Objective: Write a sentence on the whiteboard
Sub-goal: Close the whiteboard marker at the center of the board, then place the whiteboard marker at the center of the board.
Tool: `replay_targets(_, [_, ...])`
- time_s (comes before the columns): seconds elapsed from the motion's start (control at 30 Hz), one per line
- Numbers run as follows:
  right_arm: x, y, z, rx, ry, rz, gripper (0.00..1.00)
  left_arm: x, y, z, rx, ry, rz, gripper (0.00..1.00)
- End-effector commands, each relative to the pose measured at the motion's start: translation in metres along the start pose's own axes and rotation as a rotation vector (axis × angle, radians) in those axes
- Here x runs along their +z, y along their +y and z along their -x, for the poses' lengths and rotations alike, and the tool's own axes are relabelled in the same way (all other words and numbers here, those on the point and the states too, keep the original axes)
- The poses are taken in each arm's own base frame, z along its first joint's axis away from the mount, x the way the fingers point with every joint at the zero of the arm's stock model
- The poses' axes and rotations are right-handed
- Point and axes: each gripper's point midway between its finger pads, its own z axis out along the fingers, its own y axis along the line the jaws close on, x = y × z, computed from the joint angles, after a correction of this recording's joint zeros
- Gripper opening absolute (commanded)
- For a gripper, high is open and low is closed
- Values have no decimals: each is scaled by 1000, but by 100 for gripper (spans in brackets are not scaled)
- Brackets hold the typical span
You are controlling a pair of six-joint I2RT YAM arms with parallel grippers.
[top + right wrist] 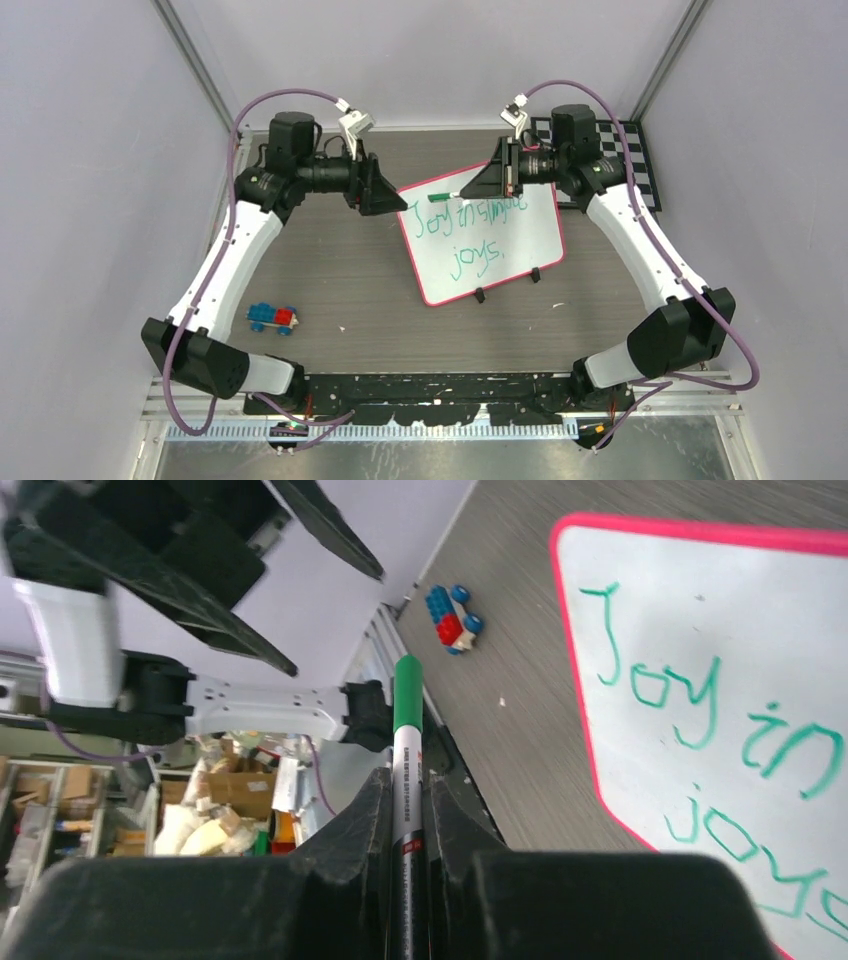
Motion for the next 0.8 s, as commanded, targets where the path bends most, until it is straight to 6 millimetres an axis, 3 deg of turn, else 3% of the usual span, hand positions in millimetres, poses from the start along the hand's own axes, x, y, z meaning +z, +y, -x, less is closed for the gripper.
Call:
replay_targets(0.0, [-6, 45, 29, -32, -97, 162, 0, -2, -27, 31, -160, -153, -205, 67])
replay_targets(0.2, [-8, 58, 36, -11, -134, 233, 0, 1, -34, 39, -333, -235, -327, 68])
replay_targets(0.43, [-8, 66, 29, -6, -126, 262, 0, 2, -35, 43, -379, -278, -375, 68])
replay_targets(0.77, [-4, 74, 20, -7, -105, 278, 0, 6, -43, 50, -400, -284, -424, 59])
